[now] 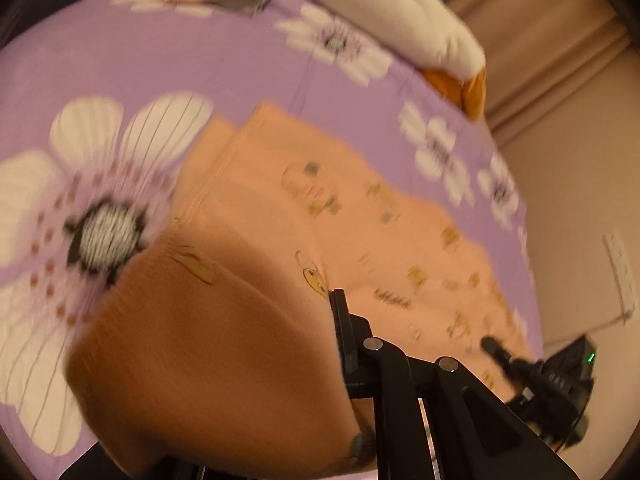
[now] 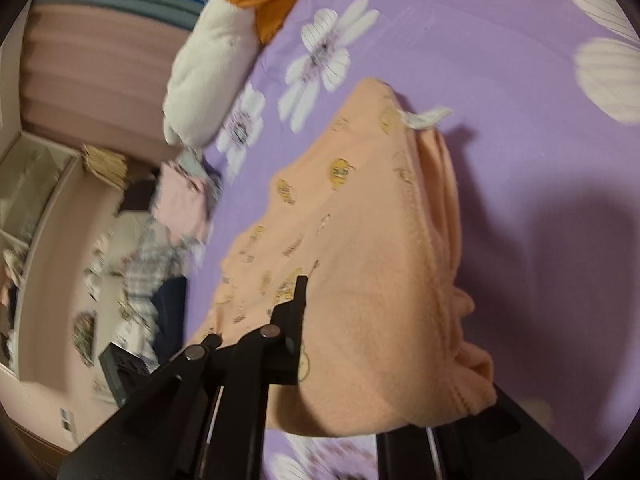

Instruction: Fold small clothes

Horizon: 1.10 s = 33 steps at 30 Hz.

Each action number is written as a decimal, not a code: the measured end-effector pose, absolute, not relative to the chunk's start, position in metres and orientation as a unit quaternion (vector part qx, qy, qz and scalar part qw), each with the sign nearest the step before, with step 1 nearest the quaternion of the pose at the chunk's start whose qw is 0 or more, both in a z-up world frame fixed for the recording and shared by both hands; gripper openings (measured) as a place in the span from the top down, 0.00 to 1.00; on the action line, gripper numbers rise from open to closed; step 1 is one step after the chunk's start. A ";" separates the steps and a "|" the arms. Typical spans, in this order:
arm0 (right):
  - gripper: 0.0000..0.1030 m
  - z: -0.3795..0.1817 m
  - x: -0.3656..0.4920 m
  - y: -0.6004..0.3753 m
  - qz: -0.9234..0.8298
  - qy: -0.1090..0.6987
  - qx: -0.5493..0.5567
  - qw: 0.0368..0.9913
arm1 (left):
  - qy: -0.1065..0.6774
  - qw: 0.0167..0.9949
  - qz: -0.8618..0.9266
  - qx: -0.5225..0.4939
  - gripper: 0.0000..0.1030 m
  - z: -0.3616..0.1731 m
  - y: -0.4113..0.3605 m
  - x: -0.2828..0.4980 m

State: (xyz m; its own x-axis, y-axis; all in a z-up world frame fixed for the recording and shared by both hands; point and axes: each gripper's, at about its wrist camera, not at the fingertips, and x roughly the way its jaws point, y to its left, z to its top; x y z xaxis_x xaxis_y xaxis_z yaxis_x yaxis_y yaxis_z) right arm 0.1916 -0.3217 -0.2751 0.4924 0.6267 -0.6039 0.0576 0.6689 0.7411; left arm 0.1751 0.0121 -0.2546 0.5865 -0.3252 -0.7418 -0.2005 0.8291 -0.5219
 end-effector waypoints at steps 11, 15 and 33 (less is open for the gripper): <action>0.85 -0.284 0.165 -0.364 0.121 0.470 0.273 0.831 | 0.443 0.845 -0.013 -0.298 0.79 -0.257 0.047 0.130; 0.80 -0.267 0.158 -0.382 -0.025 0.441 0.179 0.879 | 0.429 0.875 0.054 -0.220 0.74 -0.235 0.052 0.116; 0.57 -0.253 0.215 -0.271 0.124 0.426 0.143 0.885 | 0.490 0.828 0.014 -0.270 0.49 -0.256 0.071 0.183</action>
State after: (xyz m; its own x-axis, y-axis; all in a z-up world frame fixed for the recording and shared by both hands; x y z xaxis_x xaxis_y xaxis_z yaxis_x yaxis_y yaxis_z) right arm 0.2150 -0.2708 -0.2535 0.6061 0.3403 -0.7189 -0.0968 0.9287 0.3580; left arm 0.1829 0.0710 -0.2555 0.5185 -0.2417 -0.8202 -0.2879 0.8539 -0.4336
